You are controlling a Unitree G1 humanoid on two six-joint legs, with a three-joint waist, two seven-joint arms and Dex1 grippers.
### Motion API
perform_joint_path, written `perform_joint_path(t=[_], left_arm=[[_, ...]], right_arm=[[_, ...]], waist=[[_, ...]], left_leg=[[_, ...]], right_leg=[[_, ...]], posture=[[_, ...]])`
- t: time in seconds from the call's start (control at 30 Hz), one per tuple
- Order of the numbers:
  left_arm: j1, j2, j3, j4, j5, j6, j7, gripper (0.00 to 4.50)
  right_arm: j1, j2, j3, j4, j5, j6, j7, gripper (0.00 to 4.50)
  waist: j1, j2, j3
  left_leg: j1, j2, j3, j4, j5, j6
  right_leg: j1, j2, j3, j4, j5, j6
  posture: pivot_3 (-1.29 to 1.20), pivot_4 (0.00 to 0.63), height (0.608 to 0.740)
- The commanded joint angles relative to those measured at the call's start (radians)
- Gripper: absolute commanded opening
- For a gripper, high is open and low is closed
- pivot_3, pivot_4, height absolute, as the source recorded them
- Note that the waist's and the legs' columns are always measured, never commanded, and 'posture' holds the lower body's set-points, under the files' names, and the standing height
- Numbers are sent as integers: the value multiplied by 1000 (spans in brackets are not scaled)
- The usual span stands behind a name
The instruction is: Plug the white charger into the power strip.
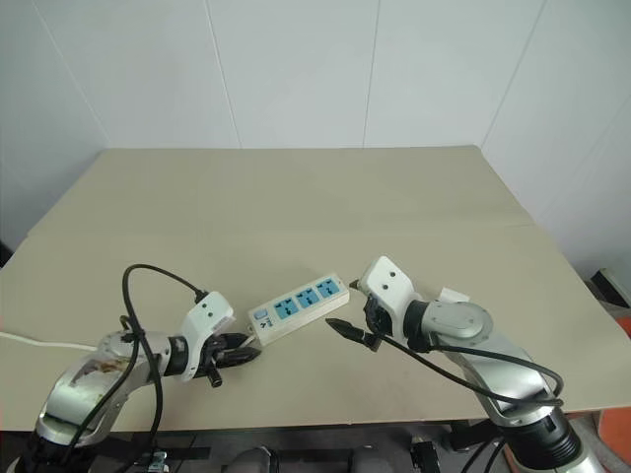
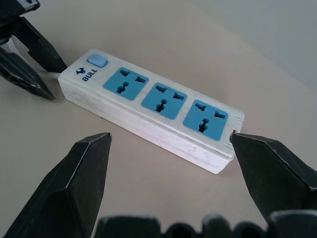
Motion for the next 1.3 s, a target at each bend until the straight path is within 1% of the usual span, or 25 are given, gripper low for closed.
perform_joint_path(t=[0.03,0.13,0.2,0.23,0.3,0.33,0.43,0.5,0.57,0.63,0.73,0.83,0.87,1.0,1.1,1.3], left_arm=[[39,75,101,2,-89,-140,-116,2774],[117,183,167,66,-119,-289,-239,3658],[142,215,205,131,-124,-379,-267,4334],[145,218,219,160,-129,-415,-272,4481],[150,182,251,226,-126,-543,-263,4481],[160,135,271,258,-123,-652,-251,4481],[162,68,282,319,-160,-758,-271,4481],[155,30,287,349,-229,-744,-296,4481],[141,21,275,379,-287,-689,-319,4481],[132,-4,259,408,-314,-710,-342,4481],[122,-64,235,465,-285,-840,-352,4481],[69,-125,209,562,-219,-994,-326,4481],[51,-138,200,586,-218,-1014,-332,4481],[-27,-163,167,686,-205,-1068,-347,4481],[-78,-164,143,775,-195,-1114,-389,4481],[-110,-174,94,860,-169,-1171,-439,4481]], right_arm=[[4,-9,-39,-45,-2,-17,2,4500],[17,-8,-54,-44,-1,-17,-5,4500],[24,-7,-54,-42,-4,-20,-5,4500],[25,-6,-53,-41,-6,-20,-4,4500],[28,-8,-51,-41,-10,-25,-1,4500],[26,-8,-49,-40,-12,-26,-1,4500],[21,-11,-55,-33,-12,-29,5,4500],[19,-14,-58,-32,-17,-30,4,4500],[20,-15,-62,-34,-20,-29,4,4500],[21,-16,-70,-39,-17,-24,3,4500],[24,-18,-75,-44,-18,-23,1,4500],[22,-23,-76,-49,-19,-17,-1,4500],[23,-25,-79,-53,-16,-14,-1,4500],[23,-30,-76,-58,-16,-7,-1,4500],[22,-32,-77,-66,-11,2,-2,4500],[38,-41,-96,-75,-14,10,-19,4500]], waist=[[0,0,0],[-1,-1,1],[0,-1,1],[1,-1,1],[6,-1,1],[7,-1,1],[6,-2,1],[6,-2,1],[5,-2,1],[5,-2,1],[4,-2,1],[6,-2,1],[7,-2,1],[6,-2,1],[5,-2,1],[2,-2,1]], left_leg=[[0,0,0,0,0,0],[0,1,1,-1,0,0],[1,1,1,-1,0,0],[1,1,1,-1,0,0],[0,1,1,-1,0,0],[0,1,1,-1,0,0],[0,1,3,-1,0,0],[-1,1,3,-1,0,0],[-1,1,2,-1,0,0],[-1,1,2,-1,0,0],[0,1,2,-1,0,0],[0,1,2,-1,0,0],[0,1,2,-1,0,0],[0,1,2,0,0,0],[0,1,2,-1,0,0],[-1,1,2,-1,0,0]], right_leg=[[0,0,0,0,0,0],[-1,0,0,0,-1,-1],[-1,0,0,0,-5,-8],[-1,-1,0,0,-5,-9],[-1,-1,0,0,-5,-8],[-1,-1,-1,0,-6,-8],[-1,-2,-1,-1,-5,-8],[-1,-2,0,-1,-4,-8],[-1,-2,-1,-1,-1,-2],[-2,-1,-1,0,-1,-2],[-1,-1,-1,0,-2,-2],[0,-1,-1,0,-1,-2],[0,-1,-1,0,-1,-2],[0,-1,-1,0,-1,-2],[0,0,-1,0,-1,-2],[0,0,-1,-1,-1,-1]], posture=[[0,150,740],[0,150,740],[0,150,740],[0,150,740],[0,150,740],[0,150,740],[0,150,740],[0,150,740],[0,150,740],[0,150,740],[0,150,740],[0,150,740],[0,150,740],[0,150,740],[0,150,740],[0,150,740]])
